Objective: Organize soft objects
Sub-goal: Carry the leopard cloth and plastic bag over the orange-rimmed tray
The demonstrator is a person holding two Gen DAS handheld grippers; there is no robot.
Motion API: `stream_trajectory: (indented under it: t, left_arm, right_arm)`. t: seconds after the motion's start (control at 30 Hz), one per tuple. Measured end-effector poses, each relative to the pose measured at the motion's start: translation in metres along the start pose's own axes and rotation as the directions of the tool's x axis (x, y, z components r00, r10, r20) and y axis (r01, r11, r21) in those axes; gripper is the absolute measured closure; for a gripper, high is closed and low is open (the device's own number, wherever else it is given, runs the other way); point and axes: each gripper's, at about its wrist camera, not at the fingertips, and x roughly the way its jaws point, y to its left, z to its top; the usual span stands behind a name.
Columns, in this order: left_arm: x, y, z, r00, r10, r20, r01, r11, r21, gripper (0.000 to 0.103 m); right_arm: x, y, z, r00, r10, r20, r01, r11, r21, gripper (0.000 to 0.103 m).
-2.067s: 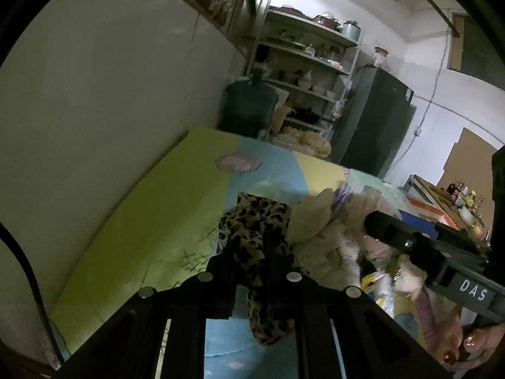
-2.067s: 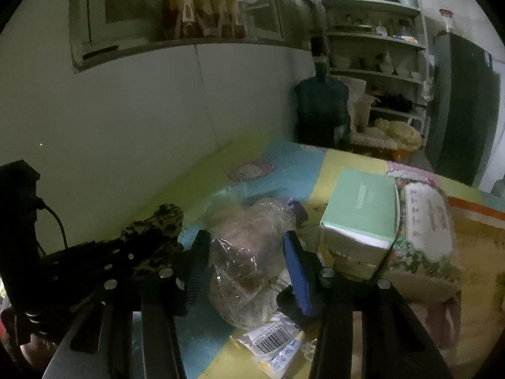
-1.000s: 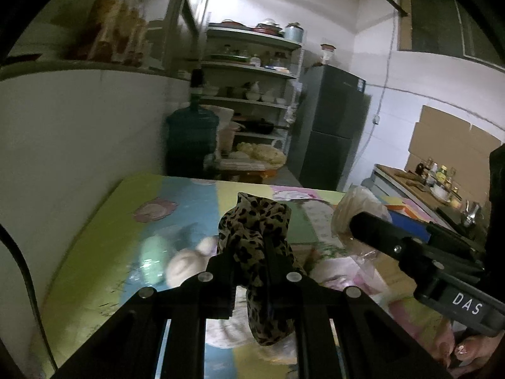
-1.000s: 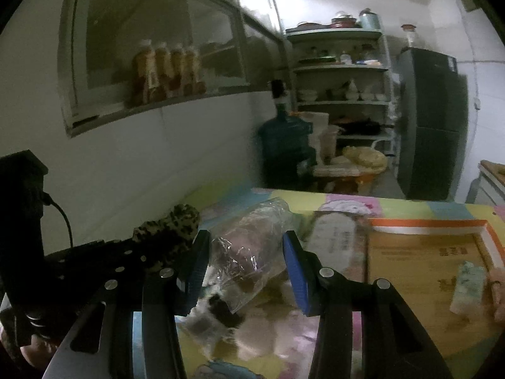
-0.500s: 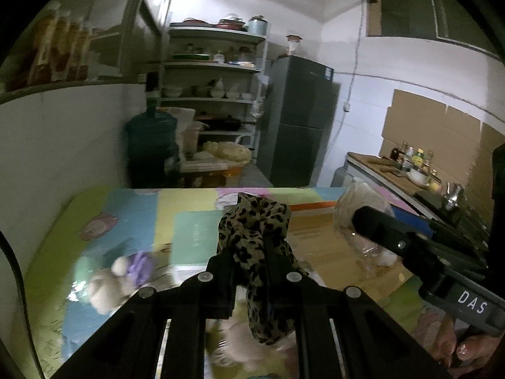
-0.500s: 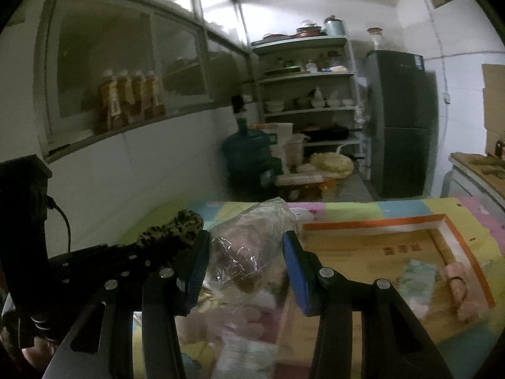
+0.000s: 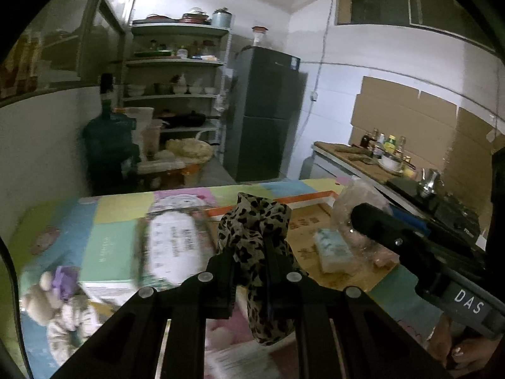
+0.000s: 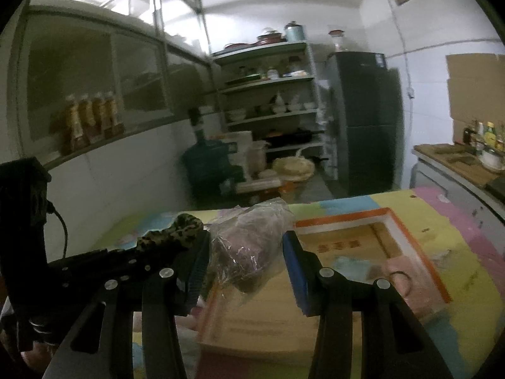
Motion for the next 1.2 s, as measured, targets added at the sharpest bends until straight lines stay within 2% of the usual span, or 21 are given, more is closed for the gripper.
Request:
stream_trajectory:
  t: [0.3,0.7,1.2]
  left_arm:
    - [0.03,-0.032,0.001,0.998,-0.04,-0.039,0.04,0.999,0.005,0.089]
    - [0.073,-0.055,-0.006,0.993,-0.05,-0.111,0.05,0.999,-0.007,0.089]
    - [0.104,-0.065,-0.013,0.985,-0.034,-0.168,0.033,0.999,-0.01,0.089]
  right_arm:
    - [-0.014,-0.052,-0.004,0.997,-0.075,0.008,0.075,0.996,0.04,0.055]
    - [-0.009,-0.103,-0.012,0.991,-0.127,-0.033,0.129,0.989,0.074,0.055]
    - [0.019,-0.133,-0.024,0.983,-0.146,-0.112,0.153,0.987,0.056,0.055]
